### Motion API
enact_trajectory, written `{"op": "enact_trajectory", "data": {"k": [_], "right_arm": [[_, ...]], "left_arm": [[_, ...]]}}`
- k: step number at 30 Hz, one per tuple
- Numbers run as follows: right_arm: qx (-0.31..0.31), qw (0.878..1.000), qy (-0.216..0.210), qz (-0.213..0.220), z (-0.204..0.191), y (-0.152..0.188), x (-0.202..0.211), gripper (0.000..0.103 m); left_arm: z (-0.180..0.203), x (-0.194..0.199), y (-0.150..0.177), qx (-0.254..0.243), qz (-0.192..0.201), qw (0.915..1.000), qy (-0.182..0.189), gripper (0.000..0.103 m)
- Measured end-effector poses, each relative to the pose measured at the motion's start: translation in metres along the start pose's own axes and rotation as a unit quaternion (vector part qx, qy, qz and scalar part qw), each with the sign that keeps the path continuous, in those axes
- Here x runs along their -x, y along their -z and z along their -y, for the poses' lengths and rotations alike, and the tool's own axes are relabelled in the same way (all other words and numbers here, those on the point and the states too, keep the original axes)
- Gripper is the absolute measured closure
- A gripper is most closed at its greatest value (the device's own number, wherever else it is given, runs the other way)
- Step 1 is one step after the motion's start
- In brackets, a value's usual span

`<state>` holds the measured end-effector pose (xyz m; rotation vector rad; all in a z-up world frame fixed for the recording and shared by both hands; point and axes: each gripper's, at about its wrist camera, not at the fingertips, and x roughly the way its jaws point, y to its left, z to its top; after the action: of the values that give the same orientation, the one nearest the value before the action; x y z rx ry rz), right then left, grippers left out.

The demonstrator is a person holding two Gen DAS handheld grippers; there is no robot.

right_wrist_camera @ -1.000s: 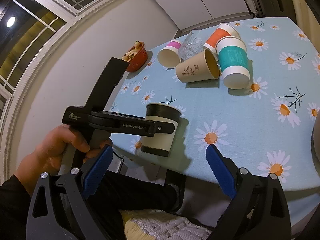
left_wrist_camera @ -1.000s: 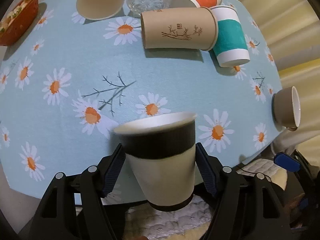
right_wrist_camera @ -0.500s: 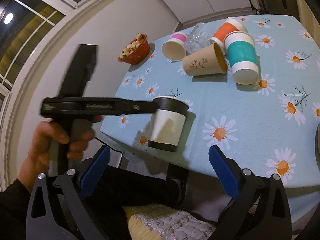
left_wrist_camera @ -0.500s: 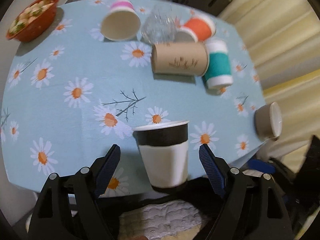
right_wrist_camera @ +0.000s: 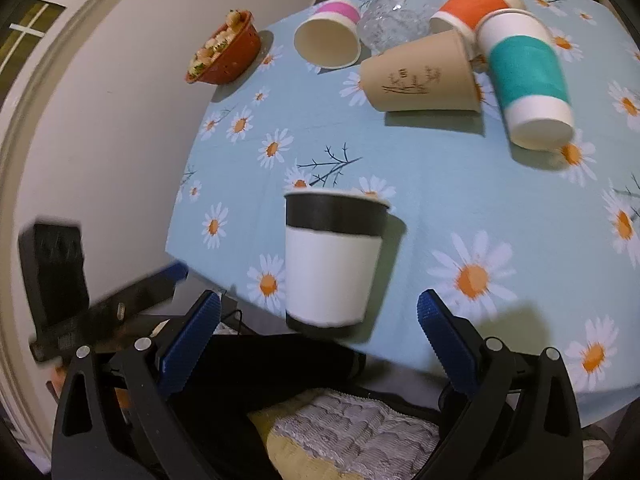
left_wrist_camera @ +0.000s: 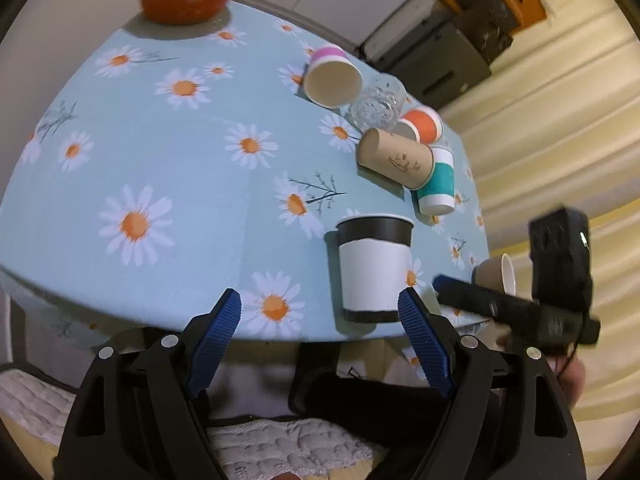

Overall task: Flip cup upright
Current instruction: 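Rotate the right gripper to turn the cup's rim upward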

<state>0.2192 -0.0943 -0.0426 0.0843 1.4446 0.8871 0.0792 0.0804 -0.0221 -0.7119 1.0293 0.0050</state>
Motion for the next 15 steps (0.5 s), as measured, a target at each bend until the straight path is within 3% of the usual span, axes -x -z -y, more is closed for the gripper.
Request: {"op": "enact_trajectory", "data": {"k": [7, 15], "right_arm": [[-0.004, 0.998, 0.058, -0.029, -0.008, -0.023, -0.028, 0.008], [0.003, 0.993, 0.105, -0.052, -0.012, -0.029, -0.049, 0.029]], "left_arm": [[-0.018, -0.002, 0.030, 0.015, 0.031, 0.9989, 0.031, 0.024], [-0.021, -0.008, 0.044, 0.002, 0.045, 0.9979, 0.047, 0.024]]}}
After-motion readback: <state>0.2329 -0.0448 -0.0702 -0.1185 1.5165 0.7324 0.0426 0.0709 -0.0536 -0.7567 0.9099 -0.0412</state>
